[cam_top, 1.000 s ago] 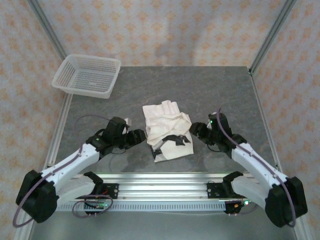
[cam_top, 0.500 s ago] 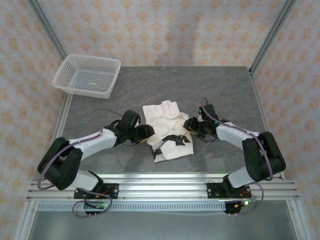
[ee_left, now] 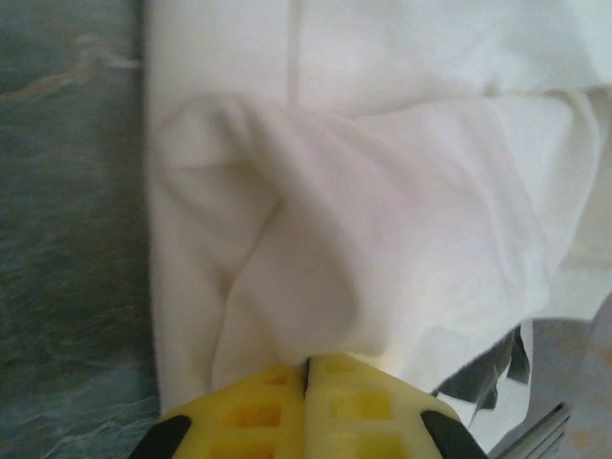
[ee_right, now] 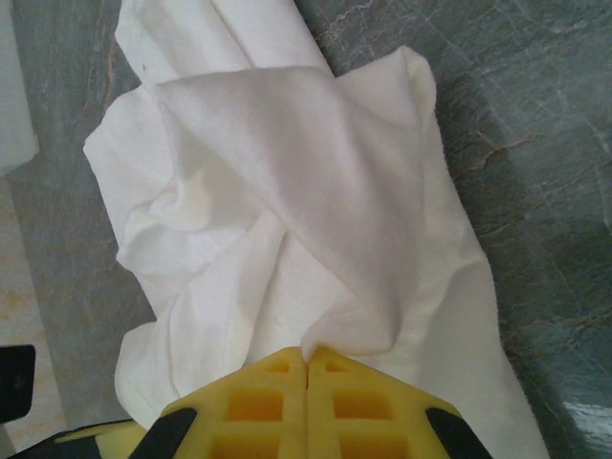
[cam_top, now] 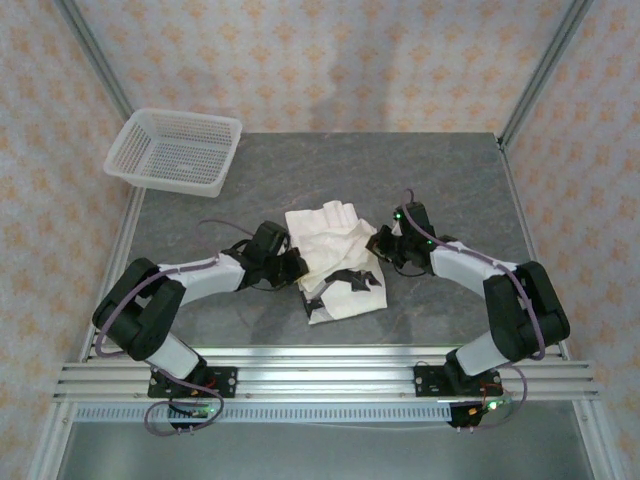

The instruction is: Fold the inside-out t-shirt

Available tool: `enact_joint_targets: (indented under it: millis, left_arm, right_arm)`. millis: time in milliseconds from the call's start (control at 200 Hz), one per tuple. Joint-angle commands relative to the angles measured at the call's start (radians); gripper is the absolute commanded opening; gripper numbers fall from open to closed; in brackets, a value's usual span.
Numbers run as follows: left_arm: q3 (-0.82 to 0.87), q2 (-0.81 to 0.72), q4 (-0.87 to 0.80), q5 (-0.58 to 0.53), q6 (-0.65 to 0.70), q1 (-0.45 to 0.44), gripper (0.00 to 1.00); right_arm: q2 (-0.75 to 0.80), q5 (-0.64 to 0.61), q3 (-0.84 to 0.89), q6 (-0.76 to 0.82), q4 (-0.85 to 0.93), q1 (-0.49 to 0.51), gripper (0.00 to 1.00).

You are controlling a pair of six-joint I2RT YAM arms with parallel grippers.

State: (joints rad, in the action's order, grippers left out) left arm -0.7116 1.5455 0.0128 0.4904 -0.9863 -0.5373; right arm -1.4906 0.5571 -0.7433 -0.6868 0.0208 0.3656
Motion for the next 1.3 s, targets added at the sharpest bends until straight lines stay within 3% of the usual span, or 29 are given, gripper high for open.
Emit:
enact_joint_targets:
  millis: [0, 170, 415, 460, 545, 656, 786, 901, 1106, 1296]
  left_arm:
    - [-0.055, -0.03, -0.002, -0.004, -0.006, -0.009, 0.0]
    - [-0.149, -0.015, -0.045, -0.026, -0.019, 0.053, 0.0]
    - [-0.262, 0.149, 0.047, -0.042, -0.03, 0.23, 0.0]
    - [-0.297, 0.189, 0.048, -0.035, -0.019, 0.251, 0.05]
    - [-0.341, 0.241, 0.048, -0.035, -0.013, 0.286, 0.16]
    - [-0.345, 0.24, 0.076, -0.064, -0.008, 0.33, 0.26]
    - [-0.367, 0.232, 0.048, -0.046, 0.004, 0.379, 0.48]
    - [-0.364, 0.208, 0.013, -0.018, 0.041, 0.413, 0.61]
    - [-0.311, 0.159, -0.092, -0.009, 0.242, 0.376, 0.63]
    - [-0.396, 0.256, -0.186, -0.051, 0.394, 0.306, 0.64]
  right_arm:
    - [-0.016, -0.024, -0.057, -0.038, -0.026, 0.003, 0.0]
    - [-0.131, -0.026, -0.173, -0.147, -0.11, -0.009, 0.0]
    - [-0.44, -0.027, -0.478, -0.171, -0.123, -0.036, 0.0]
    - [-0.491, -0.016, -0.535, -0.179, -0.12, -0.042, 0.05]
    - [-0.553, 0.0, -0.621, -0.186, -0.109, -0.066, 0.24]
    - [-0.561, 0.011, -0.666, -0.175, -0.074, -0.107, 0.35]
    - [-0.504, 0.027, -0.659, -0.056, 0.028, -0.154, 0.42]
    - [-0.45, 0.046, -0.599, 0.083, 0.091, -0.17, 0.44]
    - [-0.462, 0.095, -0.548, 0.314, 0.154, -0.162, 0.46]
    - [-0.6, 0.139, -0.717, 0.434, 0.267, -0.118, 0.49]
